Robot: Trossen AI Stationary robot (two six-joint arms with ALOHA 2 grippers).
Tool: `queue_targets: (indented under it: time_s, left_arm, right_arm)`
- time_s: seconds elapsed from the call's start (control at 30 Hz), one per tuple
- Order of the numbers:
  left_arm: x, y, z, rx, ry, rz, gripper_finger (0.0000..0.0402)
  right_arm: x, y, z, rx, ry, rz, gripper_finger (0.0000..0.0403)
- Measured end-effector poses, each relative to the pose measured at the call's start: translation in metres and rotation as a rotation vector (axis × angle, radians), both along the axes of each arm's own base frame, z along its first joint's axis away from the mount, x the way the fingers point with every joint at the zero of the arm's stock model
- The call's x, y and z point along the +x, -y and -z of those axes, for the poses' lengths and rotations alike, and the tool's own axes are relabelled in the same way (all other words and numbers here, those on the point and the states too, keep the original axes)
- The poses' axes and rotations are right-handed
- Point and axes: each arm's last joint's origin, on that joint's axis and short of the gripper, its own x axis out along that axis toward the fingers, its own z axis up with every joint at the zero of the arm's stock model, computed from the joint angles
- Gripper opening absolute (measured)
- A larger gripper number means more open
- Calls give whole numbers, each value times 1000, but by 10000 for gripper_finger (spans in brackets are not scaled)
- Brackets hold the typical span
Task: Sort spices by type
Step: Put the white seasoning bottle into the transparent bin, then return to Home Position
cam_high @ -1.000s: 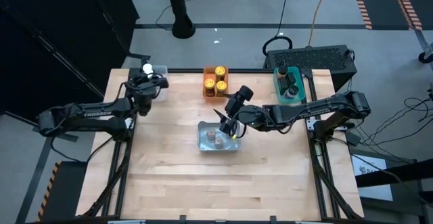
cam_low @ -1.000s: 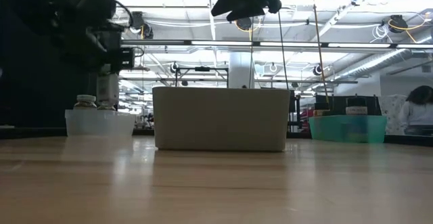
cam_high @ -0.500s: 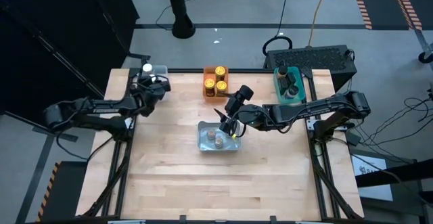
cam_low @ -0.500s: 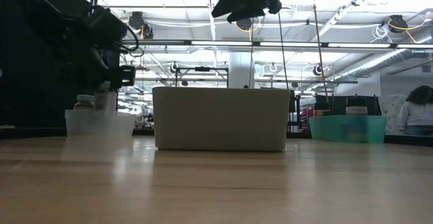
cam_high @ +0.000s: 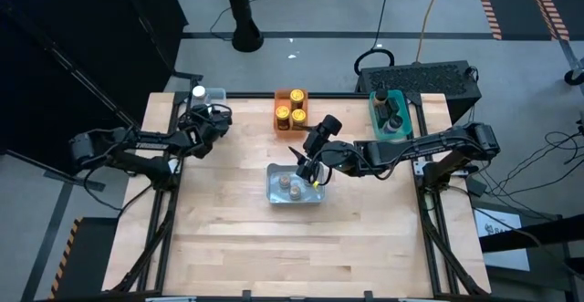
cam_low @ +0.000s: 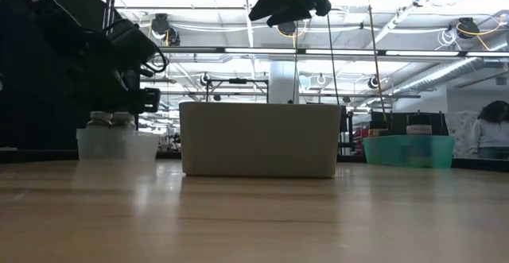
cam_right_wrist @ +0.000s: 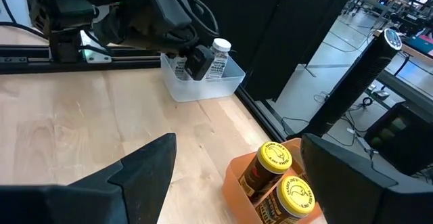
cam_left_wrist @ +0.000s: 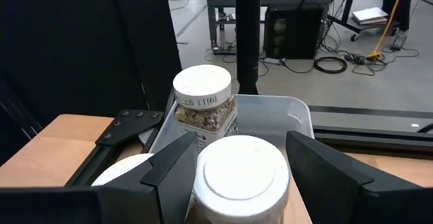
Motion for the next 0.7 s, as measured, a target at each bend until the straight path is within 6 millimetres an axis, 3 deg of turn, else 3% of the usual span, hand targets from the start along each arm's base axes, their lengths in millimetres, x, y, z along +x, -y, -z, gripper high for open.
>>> queue_targets:
  time_s: [0.43, 0.7]
  left_arm:
    - [2, 3, -1, -5, -22, 27, 235]
    - [0, 11, -20, 40, -12, 87, 235]
  right_arm:
    - [0, 0, 1, 0, -9, 0, 298]
    - [0, 0, 1, 0, -6, 1, 298]
